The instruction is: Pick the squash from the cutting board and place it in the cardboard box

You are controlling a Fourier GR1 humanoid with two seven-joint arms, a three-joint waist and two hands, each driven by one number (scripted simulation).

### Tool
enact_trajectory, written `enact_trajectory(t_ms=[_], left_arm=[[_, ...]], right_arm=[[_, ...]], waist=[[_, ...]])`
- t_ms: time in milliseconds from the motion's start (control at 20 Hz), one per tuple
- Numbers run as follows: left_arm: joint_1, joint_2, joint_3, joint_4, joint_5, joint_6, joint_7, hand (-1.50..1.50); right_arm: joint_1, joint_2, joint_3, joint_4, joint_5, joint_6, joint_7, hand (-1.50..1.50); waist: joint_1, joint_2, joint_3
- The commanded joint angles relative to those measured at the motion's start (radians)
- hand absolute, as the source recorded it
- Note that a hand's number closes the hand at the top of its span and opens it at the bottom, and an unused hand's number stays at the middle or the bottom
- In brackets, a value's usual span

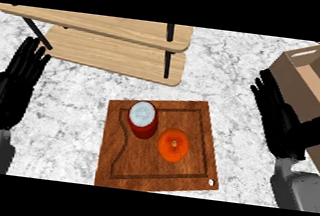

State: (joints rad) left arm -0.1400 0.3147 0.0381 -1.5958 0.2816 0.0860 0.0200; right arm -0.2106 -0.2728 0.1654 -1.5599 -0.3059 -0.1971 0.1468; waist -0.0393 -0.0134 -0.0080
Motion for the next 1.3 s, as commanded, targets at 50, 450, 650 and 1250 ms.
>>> enact_trajectory(t_ms=[50,450,650,1250], left_arm=[[0.028,0.006,0.012,-0.014,0.006,-0.025,0.06,0.0],[0.139,0.024,0.023,0.009,0.044,-0.048,0.135,0.0],[0.146,0.042,0.048,-0.026,0.063,-0.052,0.177,0.0],[0.129,0.034,0.026,-0.002,0.032,-0.057,0.174,0.0]], right_arm=[[0.078,0.028,0.039,-0.124,0.075,-0.029,-0.017,-1.5],[0.126,0.028,0.045,-0.295,0.38,-0.299,-0.212,-1.5],[0.216,-0.023,0.172,-0.474,0.492,-0.26,-0.239,-1.5],[0.145,-0.373,0.351,-0.605,0.862,0.159,0.447,-1.5]], waist=[[0.036,0.011,0.008],[0.019,0.003,0.009],[0.026,0.005,0.007],[0.033,0.009,-0.001]])
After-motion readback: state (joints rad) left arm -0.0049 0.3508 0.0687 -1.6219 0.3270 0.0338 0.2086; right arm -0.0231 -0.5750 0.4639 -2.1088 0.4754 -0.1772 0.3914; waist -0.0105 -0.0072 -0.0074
